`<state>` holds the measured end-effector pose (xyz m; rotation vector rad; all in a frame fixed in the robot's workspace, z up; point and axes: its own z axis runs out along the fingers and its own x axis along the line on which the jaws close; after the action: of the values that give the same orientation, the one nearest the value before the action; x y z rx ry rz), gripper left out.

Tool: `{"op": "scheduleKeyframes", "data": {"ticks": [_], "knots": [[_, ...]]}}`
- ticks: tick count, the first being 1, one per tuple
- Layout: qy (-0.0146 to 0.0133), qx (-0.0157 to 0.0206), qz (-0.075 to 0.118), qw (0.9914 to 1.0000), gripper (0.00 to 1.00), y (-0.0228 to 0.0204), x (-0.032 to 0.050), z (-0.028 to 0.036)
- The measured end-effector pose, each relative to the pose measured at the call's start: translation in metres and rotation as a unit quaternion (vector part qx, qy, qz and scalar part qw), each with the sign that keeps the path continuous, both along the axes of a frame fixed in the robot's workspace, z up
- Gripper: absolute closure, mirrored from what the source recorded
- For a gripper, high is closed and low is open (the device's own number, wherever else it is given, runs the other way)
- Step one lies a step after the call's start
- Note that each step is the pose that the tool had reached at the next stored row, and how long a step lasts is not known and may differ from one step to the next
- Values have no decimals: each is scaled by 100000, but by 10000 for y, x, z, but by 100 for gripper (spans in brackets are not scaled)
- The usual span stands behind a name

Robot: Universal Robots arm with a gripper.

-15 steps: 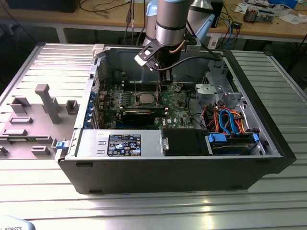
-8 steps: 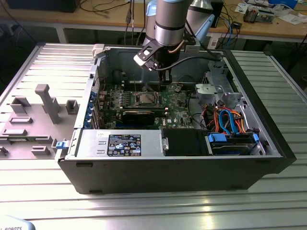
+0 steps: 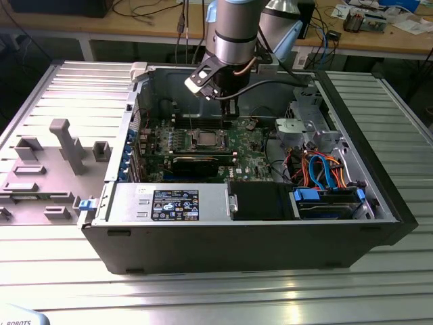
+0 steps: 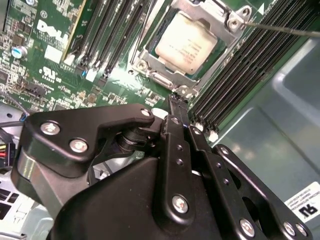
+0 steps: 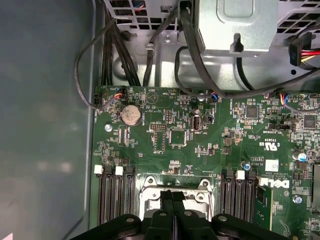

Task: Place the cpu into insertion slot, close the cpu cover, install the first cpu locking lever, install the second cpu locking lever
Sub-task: 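Close the cpu cover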

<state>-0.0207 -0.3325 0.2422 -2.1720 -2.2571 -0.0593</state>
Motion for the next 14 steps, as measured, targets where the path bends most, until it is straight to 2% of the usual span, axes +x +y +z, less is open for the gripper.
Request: {"op": "scheduleKeyframes", "data": {"ticks": [5,12,13,14], "knots": [[-2,2,5,100000,89,-1,-81,-15],[-5,7,5,100000,89,-2,-117,-22],[3,289,349,99999,89,-49,-259,-89],[91,643,236,99998,89,-78,-279,-107]]}}
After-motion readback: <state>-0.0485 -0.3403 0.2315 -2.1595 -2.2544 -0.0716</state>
